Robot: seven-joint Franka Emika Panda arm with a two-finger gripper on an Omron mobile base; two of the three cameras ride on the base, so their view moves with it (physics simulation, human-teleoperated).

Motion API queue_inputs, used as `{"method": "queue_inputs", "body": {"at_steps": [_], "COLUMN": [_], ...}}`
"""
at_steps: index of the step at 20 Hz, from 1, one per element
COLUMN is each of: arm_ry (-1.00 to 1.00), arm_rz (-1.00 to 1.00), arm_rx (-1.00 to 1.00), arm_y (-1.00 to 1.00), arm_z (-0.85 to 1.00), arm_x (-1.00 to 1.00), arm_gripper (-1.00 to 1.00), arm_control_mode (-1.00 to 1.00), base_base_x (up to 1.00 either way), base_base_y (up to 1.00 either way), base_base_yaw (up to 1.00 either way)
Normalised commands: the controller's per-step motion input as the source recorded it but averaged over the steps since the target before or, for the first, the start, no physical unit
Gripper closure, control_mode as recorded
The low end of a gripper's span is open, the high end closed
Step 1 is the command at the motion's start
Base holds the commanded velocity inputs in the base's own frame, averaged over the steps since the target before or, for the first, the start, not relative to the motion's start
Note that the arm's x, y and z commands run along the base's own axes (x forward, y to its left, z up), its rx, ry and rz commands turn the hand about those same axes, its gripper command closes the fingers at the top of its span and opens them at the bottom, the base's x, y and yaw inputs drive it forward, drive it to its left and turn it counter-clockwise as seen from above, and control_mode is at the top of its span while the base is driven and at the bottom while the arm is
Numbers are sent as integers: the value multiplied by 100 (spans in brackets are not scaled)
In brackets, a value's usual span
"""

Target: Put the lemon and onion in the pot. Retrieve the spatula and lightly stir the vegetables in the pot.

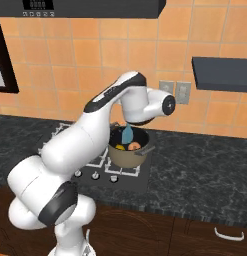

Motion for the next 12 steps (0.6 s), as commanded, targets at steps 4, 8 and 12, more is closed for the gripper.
{"method": "queue_inputs", "body": {"at_steps": [4, 8, 12], "arm_ry": [0, -8, -11], "arm_rz": [0, 0, 0], "arm_rx": [-2, -2, -4], "arm_y": [0, 0, 0], "arm_z": [-68, -54, -50], "arm_x": [49, 37, 43], "arm_gripper": [100, 100, 100], "arm_control_mode": [-100, -100, -100], "base_base_x": [0, 0, 0], "base_base_y": [0, 0, 0], "base_base_yaw": [0, 0, 0]}}
